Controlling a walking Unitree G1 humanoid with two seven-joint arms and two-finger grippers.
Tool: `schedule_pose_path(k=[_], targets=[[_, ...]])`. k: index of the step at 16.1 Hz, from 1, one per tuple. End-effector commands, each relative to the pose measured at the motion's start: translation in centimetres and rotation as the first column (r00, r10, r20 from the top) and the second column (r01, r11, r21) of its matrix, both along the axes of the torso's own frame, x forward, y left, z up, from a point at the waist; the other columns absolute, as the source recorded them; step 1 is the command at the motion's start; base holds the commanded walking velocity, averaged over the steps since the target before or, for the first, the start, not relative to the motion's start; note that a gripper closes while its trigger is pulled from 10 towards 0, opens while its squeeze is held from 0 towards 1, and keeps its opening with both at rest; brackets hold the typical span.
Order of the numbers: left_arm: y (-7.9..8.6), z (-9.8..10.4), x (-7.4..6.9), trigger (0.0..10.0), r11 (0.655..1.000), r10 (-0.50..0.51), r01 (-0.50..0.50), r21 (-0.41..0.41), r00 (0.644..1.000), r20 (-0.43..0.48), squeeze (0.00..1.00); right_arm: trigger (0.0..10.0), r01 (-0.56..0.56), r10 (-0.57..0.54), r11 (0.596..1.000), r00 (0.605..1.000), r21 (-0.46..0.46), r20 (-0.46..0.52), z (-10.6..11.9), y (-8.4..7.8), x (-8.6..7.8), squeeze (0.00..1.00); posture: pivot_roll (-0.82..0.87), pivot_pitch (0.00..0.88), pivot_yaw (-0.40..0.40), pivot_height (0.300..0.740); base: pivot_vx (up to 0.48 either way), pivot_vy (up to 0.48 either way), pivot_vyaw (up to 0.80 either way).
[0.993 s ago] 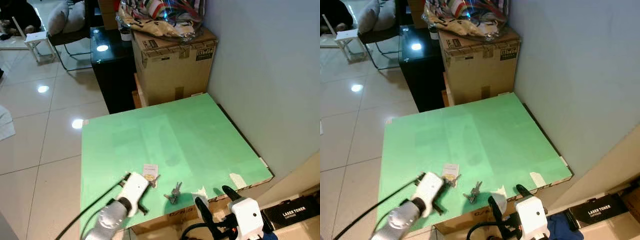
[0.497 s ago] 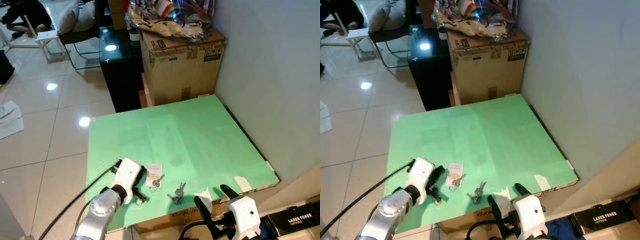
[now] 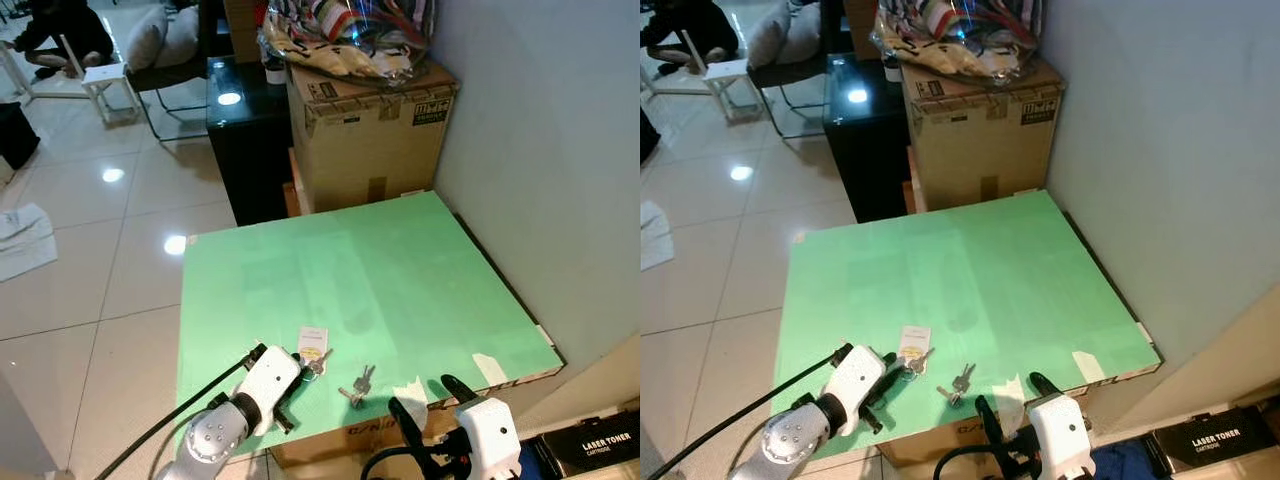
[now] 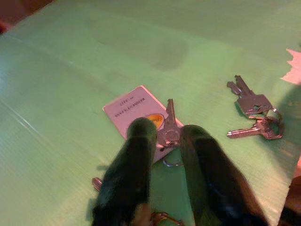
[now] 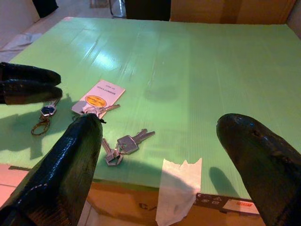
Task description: Hang keys on a hook
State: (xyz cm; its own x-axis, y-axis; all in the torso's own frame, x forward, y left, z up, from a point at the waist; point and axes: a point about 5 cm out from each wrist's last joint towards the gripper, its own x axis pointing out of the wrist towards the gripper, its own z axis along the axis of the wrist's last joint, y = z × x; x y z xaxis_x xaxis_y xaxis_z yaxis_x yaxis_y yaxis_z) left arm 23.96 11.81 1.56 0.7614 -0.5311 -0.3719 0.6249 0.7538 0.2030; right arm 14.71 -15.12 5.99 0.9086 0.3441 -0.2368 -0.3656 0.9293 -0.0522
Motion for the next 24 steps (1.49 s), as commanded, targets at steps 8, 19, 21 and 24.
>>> schedule_pose_path(k=[8,19,21,24], targets=[[2.2,-1.6,-0.9,10.0,0.996,0.083,-0.086,-0.011,0.987,-0.139,0.00,10.0,0.001,-0.001,1.000,1.000,0.012,-0.004,-0.6,0.4,0.2,1.00,-0.21,0.114,0.102,0.736,0.000,0.000,0.00],[2.6,-2.7,-2.7,10.0,0.999,0.042,-0.041,0.011,0.958,-0.284,0.00,10.0,0.000,0.000,1.000,1.000,0.017,-0.019,-0.4,0.2,-0.1,1.00,-0.21,0.121,0.102,0.736,0.000,0.000,0.00],[2.3,-2.9,-2.8,10.0,0.999,0.046,-0.045,0.009,0.957,-0.287,0.00,10.0,-0.002,0.003,1.000,1.000,0.016,-0.022,-0.5,0.2,-0.2,1.00,-0.22,0.121,0.101,0.736,0.000,0.000,0.00],[1.7,-3.5,-3.2,10.0,0.999,0.040,-0.042,-0.001,0.945,-0.324,0.00,10.0,-0.006,0.006,1.000,1.000,0.012,-0.027,-0.7,0.2,-0.3,1.00,-0.23,0.116,0.104,0.736,0.000,0.000,0.00]])
